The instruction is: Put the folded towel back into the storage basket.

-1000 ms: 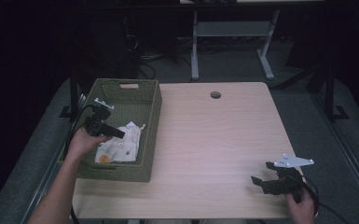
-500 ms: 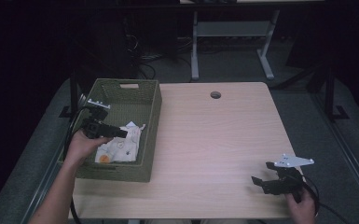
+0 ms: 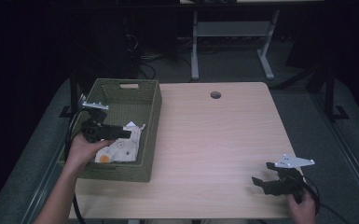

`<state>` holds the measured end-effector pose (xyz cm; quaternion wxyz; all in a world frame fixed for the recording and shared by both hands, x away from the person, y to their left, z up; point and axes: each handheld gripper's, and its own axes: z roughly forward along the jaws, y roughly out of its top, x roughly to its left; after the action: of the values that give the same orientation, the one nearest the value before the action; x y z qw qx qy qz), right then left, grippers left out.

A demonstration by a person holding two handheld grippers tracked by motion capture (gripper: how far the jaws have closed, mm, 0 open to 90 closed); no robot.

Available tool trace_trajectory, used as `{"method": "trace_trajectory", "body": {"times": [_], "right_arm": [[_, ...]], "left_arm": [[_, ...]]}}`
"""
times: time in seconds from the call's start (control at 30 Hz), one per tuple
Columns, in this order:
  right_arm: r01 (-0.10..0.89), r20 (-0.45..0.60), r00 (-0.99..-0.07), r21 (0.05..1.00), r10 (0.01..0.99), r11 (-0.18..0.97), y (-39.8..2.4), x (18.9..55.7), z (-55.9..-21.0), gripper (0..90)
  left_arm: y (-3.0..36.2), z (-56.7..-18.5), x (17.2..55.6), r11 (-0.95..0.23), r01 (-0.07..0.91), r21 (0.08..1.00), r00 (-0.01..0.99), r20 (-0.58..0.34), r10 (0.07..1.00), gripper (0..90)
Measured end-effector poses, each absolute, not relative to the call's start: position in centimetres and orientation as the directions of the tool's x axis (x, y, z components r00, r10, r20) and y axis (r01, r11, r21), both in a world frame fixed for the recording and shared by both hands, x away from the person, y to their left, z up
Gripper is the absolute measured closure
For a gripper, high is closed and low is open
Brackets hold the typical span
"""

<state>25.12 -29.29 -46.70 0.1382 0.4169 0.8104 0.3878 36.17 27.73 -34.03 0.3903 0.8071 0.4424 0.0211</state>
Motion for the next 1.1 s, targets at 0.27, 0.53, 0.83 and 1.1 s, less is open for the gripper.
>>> {"method": "trace_trajectory", "body": {"times": [0.27,0.53,0.83,1.1], "right_arm": [[0.568,0.097,-0.617,0.742,0.781,0.356,-29.3,25.2,-46.7,13.7],[0.560,0.098,-0.619,0.751,0.780,0.350,-29.3,25.0,-46.6,13.7],[0.561,0.103,-0.613,0.755,0.783,0.340,-29.5,24.8,-46.6,13.7],[0.562,0.109,-0.608,0.759,0.787,0.329,-29.7,24.7,-46.4,13.8]], "left_arm": [[25.2,-33.2,34.6,-0.337,0.642,0.689,0.670,-0.290,0.684,41.3],[22.5,-32.7,32.9,-0.355,0.595,0.722,0.713,-0.269,0.648,38.4],[17.6,-32.3,30.7,-0.406,0.519,0.752,0.782,-0.225,0.582,35.8],[12.9,-33.2,28.8,-0.432,0.481,0.763,0.824,-0.227,0.519,28.4]]}}
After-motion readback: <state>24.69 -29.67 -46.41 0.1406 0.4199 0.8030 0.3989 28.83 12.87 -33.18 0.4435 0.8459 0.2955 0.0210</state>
